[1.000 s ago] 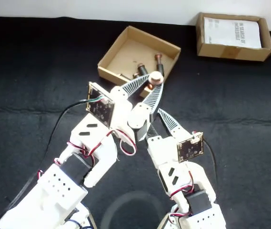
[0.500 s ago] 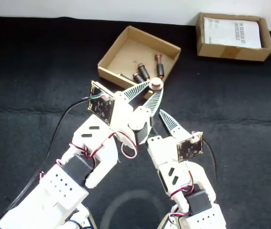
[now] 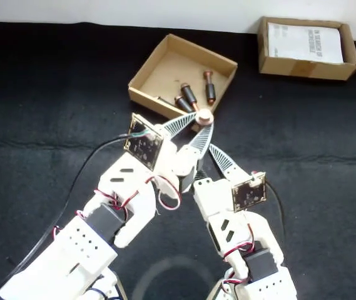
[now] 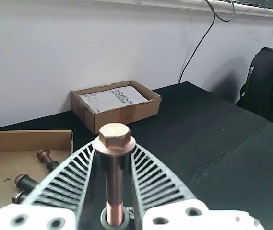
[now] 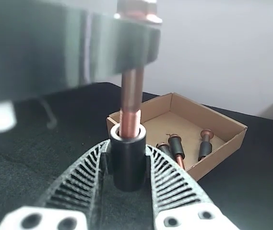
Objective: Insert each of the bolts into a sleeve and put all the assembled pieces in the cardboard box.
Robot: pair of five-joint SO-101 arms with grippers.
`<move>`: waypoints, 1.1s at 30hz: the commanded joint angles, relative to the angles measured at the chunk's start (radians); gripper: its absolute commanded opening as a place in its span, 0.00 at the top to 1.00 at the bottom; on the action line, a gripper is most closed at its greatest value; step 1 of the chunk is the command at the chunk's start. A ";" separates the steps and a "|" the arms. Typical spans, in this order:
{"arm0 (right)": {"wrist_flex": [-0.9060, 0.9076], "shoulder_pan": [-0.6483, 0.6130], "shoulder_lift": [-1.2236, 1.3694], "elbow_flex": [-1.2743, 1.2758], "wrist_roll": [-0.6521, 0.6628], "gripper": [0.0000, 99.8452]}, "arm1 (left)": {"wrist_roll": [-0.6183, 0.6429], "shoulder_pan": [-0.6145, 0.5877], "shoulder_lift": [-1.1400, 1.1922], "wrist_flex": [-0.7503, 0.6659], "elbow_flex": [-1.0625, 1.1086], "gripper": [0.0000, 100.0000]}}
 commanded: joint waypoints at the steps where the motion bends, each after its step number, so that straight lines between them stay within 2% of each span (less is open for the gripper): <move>1: 0.001 0.012 -0.008 0.133 -0.006 0.99 | -0.006 0.025 -0.004 -0.005 0.039 0.99; 8: 0.001 0.012 -0.008 0.133 -0.003 0.99 | -0.006 0.008 -0.004 -0.003 0.070 0.97; 14: 0.001 0.012 -0.008 0.133 -0.002 0.99 | -0.006 -0.024 -0.002 0.003 0.074 0.74; 21: 0.001 0.013 -0.007 0.133 -0.002 0.99 | -0.003 -0.041 -0.019 0.152 -0.002 0.74; 33: 0.001 0.068 -0.008 0.131 -0.002 0.99 | -0.006 -0.104 -0.300 0.442 -0.081 0.74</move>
